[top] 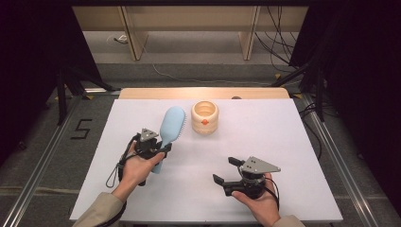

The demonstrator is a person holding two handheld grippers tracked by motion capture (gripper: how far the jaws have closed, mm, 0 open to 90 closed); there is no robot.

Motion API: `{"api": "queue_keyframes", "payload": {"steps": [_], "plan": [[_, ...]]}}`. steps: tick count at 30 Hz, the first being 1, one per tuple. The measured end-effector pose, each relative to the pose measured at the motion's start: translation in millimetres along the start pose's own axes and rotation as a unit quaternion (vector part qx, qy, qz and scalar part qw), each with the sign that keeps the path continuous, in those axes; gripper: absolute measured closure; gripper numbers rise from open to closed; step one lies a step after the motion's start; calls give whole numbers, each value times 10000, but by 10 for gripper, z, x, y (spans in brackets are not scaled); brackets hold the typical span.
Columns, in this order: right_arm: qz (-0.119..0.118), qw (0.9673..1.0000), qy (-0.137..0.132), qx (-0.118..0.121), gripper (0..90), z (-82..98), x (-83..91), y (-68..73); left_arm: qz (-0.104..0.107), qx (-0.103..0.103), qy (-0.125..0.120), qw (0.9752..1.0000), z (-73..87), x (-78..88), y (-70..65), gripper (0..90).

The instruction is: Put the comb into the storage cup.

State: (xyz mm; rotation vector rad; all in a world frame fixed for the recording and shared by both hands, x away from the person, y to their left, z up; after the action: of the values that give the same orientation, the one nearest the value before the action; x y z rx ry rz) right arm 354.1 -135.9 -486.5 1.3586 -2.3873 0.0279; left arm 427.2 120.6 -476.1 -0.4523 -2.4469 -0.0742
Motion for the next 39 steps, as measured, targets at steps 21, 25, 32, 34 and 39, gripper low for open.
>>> {"api": "queue_keyframes", "payload": {"steps": [21, 25, 32, 34, 39], "plan": [[-147, 9999, 19, -49, 159, -16, -174, 93, 104, -83, -43, 9999, -17, 6, -127, 689], [-194, 9998, 33, -65, 159, -21, -232, 112, 144, -103, -58, 9998, -24, -1, -177, 689], [-299, 9995, 64, -62, 159, -33, -342, 167, 191, -155, -62, 9997, -32, -6, -237, 689], [-312, 9995, 65, -55, 159, -33, -359, 170, 194, -163, -72, 9997, -35, -6, -253, 689], [-365, 9993, 58, -108, 159, -43, -431, 184, 254, -151, -95, 9995, -43, -16, -311, 689]]}}
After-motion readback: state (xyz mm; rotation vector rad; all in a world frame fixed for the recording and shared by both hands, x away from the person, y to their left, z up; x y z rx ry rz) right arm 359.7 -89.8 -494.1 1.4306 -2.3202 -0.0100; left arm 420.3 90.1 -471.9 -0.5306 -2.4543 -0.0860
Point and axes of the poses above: each handheld gripper's, and its own axes: x roughly backward along the jaws, z roughly out of its underside, y roughly to its left, the point moved 6 cm from there along -x, roughly forward along the jaws, and after that the axes turned 8 degrees about -z, right-handed, at the moved point
